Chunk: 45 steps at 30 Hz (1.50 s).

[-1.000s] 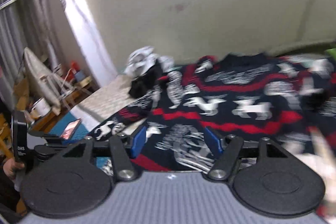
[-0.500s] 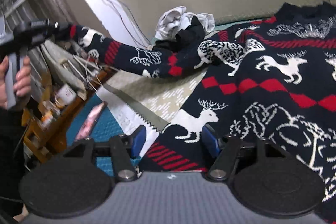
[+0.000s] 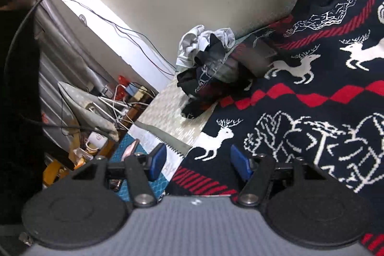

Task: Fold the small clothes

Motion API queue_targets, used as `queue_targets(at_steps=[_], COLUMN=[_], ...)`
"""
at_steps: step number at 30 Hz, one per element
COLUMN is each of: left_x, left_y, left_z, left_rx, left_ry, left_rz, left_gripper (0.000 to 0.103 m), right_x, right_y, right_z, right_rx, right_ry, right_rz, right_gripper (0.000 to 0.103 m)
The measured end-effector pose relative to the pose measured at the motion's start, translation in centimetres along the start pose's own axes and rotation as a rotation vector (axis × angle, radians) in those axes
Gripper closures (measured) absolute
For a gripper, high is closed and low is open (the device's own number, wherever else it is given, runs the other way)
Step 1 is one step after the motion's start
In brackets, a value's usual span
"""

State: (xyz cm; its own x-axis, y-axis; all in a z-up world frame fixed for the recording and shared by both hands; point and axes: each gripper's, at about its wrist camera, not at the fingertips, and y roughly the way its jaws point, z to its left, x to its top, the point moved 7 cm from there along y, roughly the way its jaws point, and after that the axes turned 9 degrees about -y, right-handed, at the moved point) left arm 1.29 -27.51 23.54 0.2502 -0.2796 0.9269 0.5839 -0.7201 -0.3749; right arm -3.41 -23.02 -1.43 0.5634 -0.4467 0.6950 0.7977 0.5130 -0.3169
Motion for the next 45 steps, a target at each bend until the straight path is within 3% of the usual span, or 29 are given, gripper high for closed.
queue_targets(at_steps=[2,4,9,13,16,23,25,26,27,28,30,33,36,42,45], left_x=[-1.8,-4.0,-10.1,-14.6,-16.6,-18.1,-18.7,-18.9,-19.0,-19.0,-18.9,-18.7,-19.0,-22.9,-24.8], left_y=[0.4,-0.1,-3.3,-6.4,-8.4,-10.1,-9.9,-10.2,-10.0,-9.8,-9.0,-6.6,-2.3,9.9,14.4], left_z=[2.6,6.1,17.1,22.7,23.9,23.7,22.9,22.7,22.3,21.9,21.3,20.7,20.0,18.7,17.9], left_rx=[0.050,0.099,0.270,0.365,0.369,0.312,0.298,0.293,0.291,0.290,0.287,0.282,0.255,0.207,0.132], left_ry=[0.000,-0.031,-0.149,-0.198,-0.235,-0.286,-0.300,-0.303,-0.303,-0.300,-0.293,-0.288,-0.299,-0.352,-0.436], left_rz=[0.033,0.075,0.160,0.199,0.213,0.188,0.194,0.194,0.195,0.196,0.197,0.201,0.235,0.444,0.526], left_gripper=[0.094,0.092,0.086,0.081,0.078,0.066,0.066,0.066,0.066,0.065,0.061,0.053,0.046,0.042,0.043], right_x=[0.5,1.3,3.7,4.2,5.0,9.2,9.4,9.8,10.3,11.4,14.4,20.3,23.3,20.8,19.2], right_y=[-1.3,-2.7,-5.2,-5.0,-5.1,-3.5,-1.5,-0.9,-0.3,-0.5,-2.0,-8.3,-13.9,-15.5,-15.1], right_z=[-0.6,-1.0,-2.8,-5.0,-6.8,-12.8,-13.7,-13.7,-13.5,-13.0,-11.5,-8.9,-9.3,-15.7,-17.8], right_rx=[0.019,-0.019,-0.304,-0.408,-0.393,-0.291,-0.308,-0.348,-0.387,-0.383,-0.368,-0.401,-0.437,-0.512,-0.508], right_ry=[0.023,-0.023,-0.270,-0.297,-0.185,0.330,0.382,0.361,0.327,0.299,0.210,0.036,-0.014,0.082,0.139], right_rz=[-0.018,-0.030,-0.053,-0.023,-0.025,-0.057,-0.038,-0.036,-0.016,-0.039,-0.111,-0.310,-0.441,-0.397,-0.381], right_gripper=[0.042,0.042,0.040,0.040,0.040,0.032,0.044,0.074,0.086,0.087,0.090,0.090,0.090,0.090,0.090])
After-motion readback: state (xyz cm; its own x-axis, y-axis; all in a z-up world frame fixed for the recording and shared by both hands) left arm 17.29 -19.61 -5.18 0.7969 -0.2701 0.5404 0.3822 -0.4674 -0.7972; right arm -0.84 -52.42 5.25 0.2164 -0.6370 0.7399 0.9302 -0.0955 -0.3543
